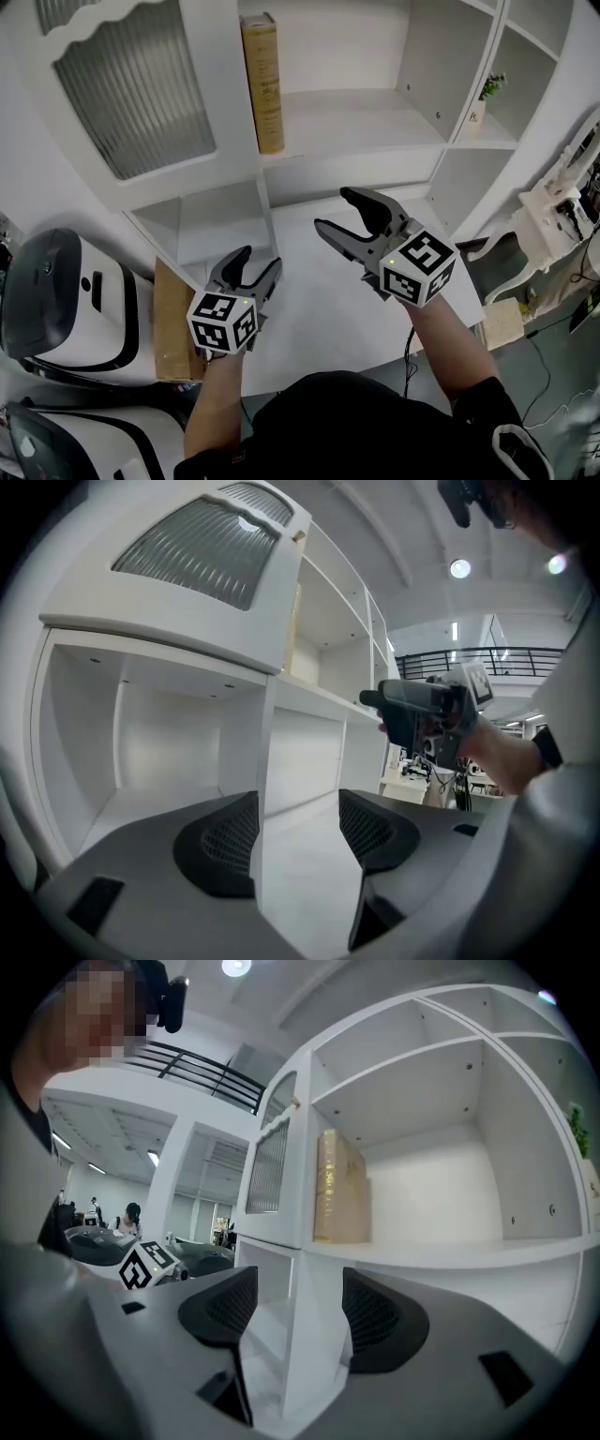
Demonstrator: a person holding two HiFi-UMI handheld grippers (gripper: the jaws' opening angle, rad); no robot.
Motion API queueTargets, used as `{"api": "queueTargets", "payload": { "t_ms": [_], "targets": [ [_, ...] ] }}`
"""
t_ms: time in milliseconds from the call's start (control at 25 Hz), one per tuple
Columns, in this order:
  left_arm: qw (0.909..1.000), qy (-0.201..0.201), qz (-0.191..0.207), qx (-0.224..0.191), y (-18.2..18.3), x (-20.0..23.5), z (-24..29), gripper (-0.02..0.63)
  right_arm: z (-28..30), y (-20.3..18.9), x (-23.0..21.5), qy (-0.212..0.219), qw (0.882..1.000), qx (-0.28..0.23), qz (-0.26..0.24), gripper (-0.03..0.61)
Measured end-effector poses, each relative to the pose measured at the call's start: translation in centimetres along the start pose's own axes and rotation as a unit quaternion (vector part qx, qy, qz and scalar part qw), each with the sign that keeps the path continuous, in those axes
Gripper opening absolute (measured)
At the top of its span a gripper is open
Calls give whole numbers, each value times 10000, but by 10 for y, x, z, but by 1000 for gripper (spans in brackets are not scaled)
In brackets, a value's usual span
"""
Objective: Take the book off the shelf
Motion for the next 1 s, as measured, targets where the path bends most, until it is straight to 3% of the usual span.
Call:
{"api": "queueTargets", "payload": {
  "t_ms": [640,1000],
  "targets": [
    [9997,207,104,71,13,-5,-10,268,43,75,-27,363,9981,-230,-434,298],
    [9997,232,23,123,6,1,-16,265,81,91,-39,432,9981,67,-443,305]
  ]
}}
Point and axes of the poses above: the fingertips, and each gripper's own axes: z forward along the fingers, x to its left, y out of its top, the point moved 9 cm from there along -z, backward along the fingers, and after that the axes turned 13 degrees about y, right-handed, at the moved point
